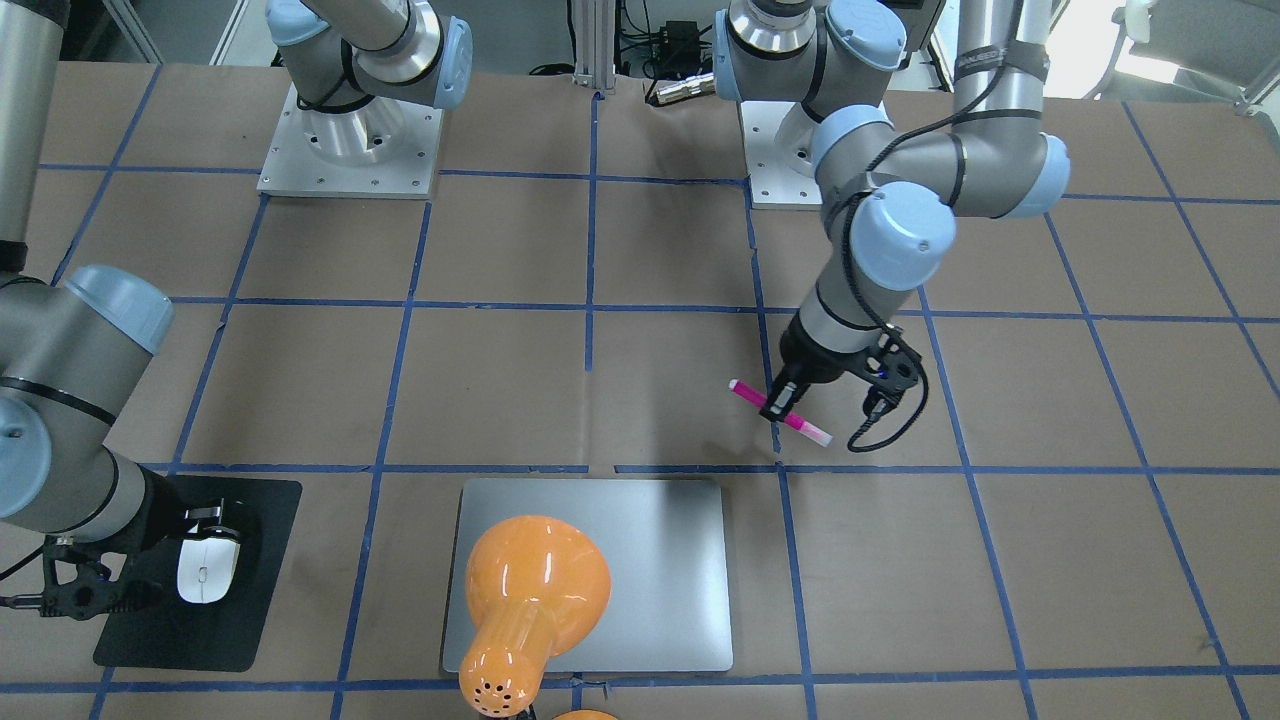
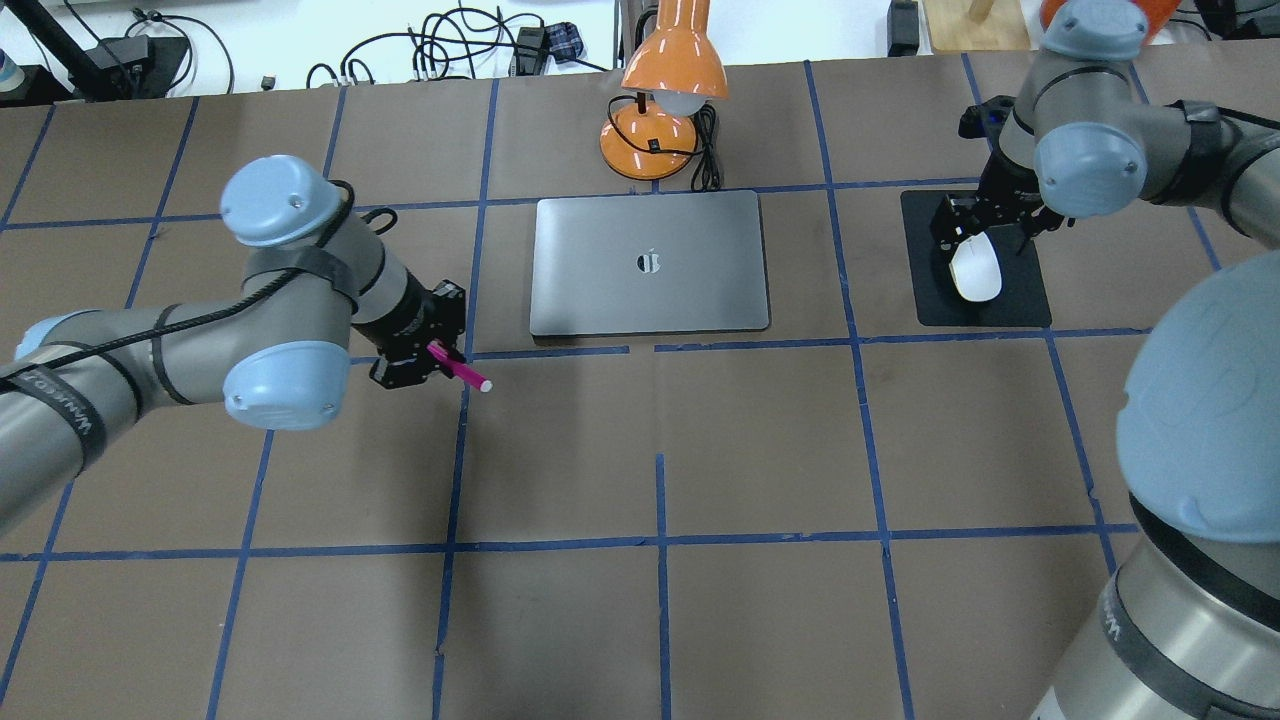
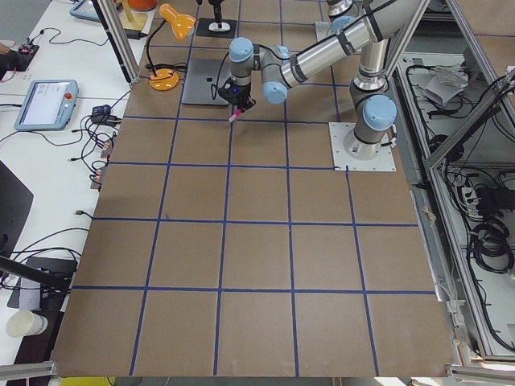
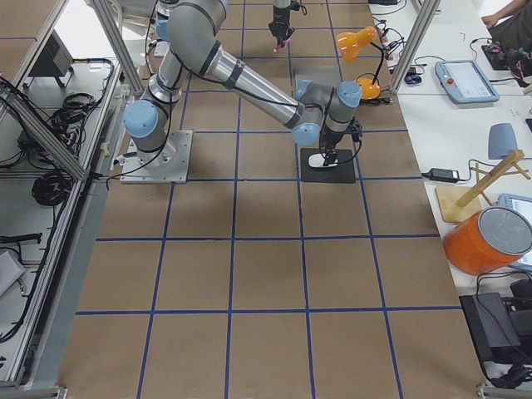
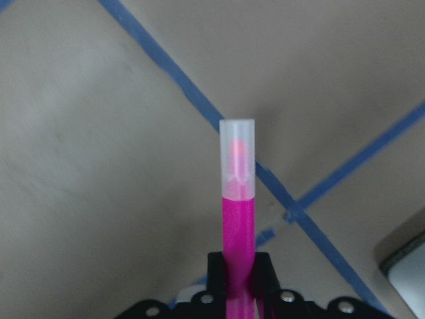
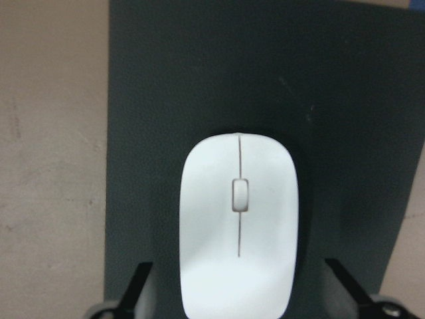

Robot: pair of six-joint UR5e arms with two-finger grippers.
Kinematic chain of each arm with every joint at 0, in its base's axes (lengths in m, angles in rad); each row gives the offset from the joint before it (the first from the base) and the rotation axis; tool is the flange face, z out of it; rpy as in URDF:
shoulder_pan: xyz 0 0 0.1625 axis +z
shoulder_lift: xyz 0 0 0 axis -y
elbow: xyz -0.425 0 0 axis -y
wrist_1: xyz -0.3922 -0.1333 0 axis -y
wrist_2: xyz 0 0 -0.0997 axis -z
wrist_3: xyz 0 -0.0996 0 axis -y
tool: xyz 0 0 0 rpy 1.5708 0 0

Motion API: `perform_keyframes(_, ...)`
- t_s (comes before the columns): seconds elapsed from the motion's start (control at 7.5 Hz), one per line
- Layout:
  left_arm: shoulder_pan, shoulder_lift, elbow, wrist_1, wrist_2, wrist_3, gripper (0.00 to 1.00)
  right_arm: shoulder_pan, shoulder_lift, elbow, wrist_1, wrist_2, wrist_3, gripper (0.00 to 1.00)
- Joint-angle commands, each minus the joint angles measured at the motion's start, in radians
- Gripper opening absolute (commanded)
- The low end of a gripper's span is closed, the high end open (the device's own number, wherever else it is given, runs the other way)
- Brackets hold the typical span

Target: Place pen and mouse around notebook

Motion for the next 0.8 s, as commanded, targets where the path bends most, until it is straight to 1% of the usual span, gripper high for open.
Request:
perform_keyframes(0.0,-0.212,-0.029,0.03,0.015,-0.006,-0.398,0.0,0.006,-0.174,-0.041,0.185,0.01,0.0,1.0)
perform_keyframes(0.13,-0.255,-0.061,0.035,0.024,-0.026,-0.543,0.0,0.008,-0.286,-0.039,0.264,-0.001,0.0,1.0)
perform_keyframes(0.27,-0.272,-0.086,0.037,0.044,-0.033,-0.639,0.0,0.008,-0.392,-0.033,0.401,-0.001,0.002,1.0)
perform_keyframes(0.4,-0.304,-0.109,0.04,0.058,-0.035,-0.728,0.0,0.008,-0.473,-0.041,0.471,0.002,0.015,1.0)
perform_keyframes(0.53,-0.356,-0.135,0.041,0.094,-0.032,-0.775,0.0,0.017,-0.506,-0.041,0.487,0.016,0.025,1.0)
perform_keyframes(0.67,-0.38,-0.146,0.043,0.099,-0.029,-0.786,0.0,0.087,-0.506,-0.042,0.481,0.04,0.04,1.0)
